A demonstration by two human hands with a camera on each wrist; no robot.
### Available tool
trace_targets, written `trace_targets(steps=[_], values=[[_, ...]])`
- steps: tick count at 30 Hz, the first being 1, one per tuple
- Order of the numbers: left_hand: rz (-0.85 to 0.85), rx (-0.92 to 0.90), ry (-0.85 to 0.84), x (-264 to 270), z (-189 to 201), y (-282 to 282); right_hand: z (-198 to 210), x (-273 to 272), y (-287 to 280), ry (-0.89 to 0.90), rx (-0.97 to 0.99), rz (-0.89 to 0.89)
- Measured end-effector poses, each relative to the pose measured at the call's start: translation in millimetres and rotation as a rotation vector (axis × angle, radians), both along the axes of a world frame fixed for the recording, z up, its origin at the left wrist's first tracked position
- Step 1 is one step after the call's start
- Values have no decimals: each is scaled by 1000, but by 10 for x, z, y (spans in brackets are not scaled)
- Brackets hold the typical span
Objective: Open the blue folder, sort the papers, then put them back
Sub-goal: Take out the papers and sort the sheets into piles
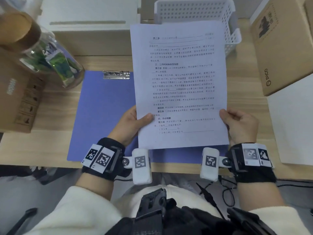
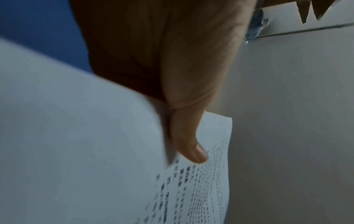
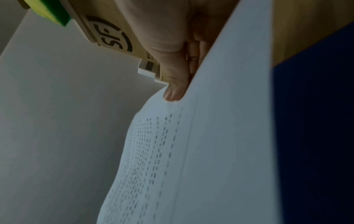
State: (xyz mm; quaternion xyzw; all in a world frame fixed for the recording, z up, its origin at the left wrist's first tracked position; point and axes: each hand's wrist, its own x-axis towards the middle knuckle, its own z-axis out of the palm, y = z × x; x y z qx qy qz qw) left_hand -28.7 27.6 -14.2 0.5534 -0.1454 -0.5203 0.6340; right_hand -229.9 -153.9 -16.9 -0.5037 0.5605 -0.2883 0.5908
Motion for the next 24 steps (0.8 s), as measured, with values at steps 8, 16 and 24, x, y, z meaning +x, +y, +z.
trace_targets(steps=[8, 16, 24], values=[[74, 74, -61, 35, -35, 72, -57, 62, 20, 27, -11, 40], [109, 100, -48, 55, -77, 157, -152, 68, 50, 69, 28, 60], [162, 134, -109, 434, -200, 485, -390, 125, 113, 335, -65, 64]])
